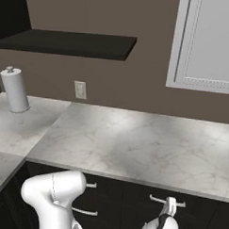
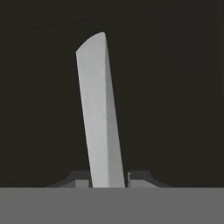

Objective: Take the pizza cutter from the drawer on the right and place it on the dining counter for cutting.

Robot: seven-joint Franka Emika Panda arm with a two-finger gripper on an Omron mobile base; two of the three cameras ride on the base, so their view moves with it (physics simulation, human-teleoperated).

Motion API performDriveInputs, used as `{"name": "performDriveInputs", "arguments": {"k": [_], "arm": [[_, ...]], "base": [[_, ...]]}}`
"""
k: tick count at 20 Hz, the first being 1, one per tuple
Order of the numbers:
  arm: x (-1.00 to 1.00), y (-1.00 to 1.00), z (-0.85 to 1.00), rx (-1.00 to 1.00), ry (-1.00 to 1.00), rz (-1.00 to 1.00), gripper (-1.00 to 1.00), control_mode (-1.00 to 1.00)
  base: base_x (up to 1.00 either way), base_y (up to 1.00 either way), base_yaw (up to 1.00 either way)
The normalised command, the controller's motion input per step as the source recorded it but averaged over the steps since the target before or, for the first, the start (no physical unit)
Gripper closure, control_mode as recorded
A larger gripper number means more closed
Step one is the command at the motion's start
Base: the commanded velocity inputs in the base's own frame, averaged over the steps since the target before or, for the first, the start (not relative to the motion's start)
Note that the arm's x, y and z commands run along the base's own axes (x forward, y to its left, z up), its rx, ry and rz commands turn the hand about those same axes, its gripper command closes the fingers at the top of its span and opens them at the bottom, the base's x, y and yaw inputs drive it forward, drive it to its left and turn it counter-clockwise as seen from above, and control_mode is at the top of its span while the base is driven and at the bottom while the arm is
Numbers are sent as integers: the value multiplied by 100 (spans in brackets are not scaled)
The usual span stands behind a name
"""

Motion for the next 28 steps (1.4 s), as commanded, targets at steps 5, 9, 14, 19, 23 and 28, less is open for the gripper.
{"name": "performDriveInputs", "arguments": {"k": [5,9,14,19,23,28], "arm": [[-38,-12,0,0,0,0,100,-100],[-60,-39,0,0,0,0,100,-100],[-56,-50,0,0,1,0,100,-100],[-56,-52,0,0,4,0,100,-100],[-59,-54,0,0,3,0,100,-100],[-61,-55,-1,0,2,0,100,-100]], "base": [[0,0,0],[0,0,0],[0,0,0],[0,0,0],[0,0,0],[0,0,0]]}}
